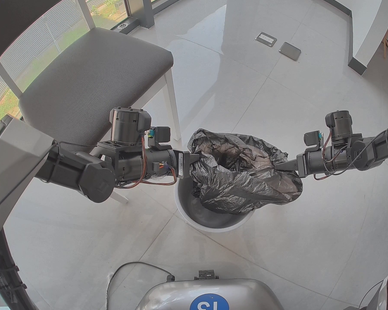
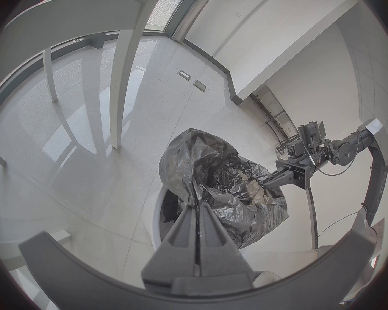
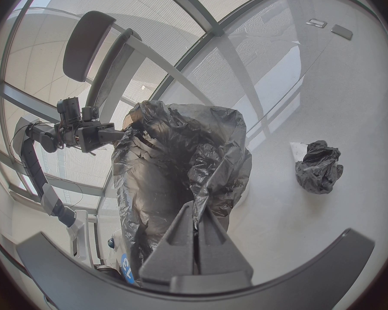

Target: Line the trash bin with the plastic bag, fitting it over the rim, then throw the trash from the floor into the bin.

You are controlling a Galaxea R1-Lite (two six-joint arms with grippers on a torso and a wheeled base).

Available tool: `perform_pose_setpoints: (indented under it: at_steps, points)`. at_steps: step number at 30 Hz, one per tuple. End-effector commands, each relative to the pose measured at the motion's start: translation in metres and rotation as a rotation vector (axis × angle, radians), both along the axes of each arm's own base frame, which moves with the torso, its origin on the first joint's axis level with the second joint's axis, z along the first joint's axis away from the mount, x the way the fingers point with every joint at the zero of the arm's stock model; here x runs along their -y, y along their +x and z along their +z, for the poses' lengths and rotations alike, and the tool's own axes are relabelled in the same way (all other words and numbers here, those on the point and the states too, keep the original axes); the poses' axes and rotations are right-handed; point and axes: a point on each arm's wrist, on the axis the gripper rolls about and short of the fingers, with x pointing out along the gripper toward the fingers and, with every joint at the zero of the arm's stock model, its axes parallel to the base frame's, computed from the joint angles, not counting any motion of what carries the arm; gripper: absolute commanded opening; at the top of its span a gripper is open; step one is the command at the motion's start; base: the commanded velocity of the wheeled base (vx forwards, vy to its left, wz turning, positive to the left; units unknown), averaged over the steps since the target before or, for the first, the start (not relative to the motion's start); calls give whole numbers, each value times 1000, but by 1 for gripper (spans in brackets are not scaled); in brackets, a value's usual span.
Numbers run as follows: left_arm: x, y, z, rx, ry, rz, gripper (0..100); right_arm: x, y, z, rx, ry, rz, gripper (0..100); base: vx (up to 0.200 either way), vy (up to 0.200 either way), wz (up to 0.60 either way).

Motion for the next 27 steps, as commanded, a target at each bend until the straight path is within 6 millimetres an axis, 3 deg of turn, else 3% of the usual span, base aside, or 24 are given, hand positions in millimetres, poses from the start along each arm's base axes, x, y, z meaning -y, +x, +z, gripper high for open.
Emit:
perform_pose_setpoints:
  at_steps: [1, 10, 15, 16, 21, 27]
  points:
    - [1, 9, -12, -21, 9, 9, 0, 0, 15, -14, -17, -2, -4, 0, 0, 0, 0]
    - [-18, 15, -22, -55, 35, 54, 0, -22, 12, -29, -62, -11, 52, 0, 0, 0, 0]
    - [-21, 16, -23, -55, 34, 64, 0, -24, 13, -33, -73, -12, 56, 0, 0, 0, 0]
    - [-21, 16, -23, -53, 32, 66, 0, -24, 13, -33, -74, -12, 52, 100, 0, 0, 0]
    - [-14, 18, -16, -27, 20, 67, 0, -16, 13, -29, -58, -35, 13, 100, 0, 0, 0]
    - [4, 23, -4, 10, -14, 67, 0, 2, 5, -9, 2, -43, -21, 100, 0, 0, 0]
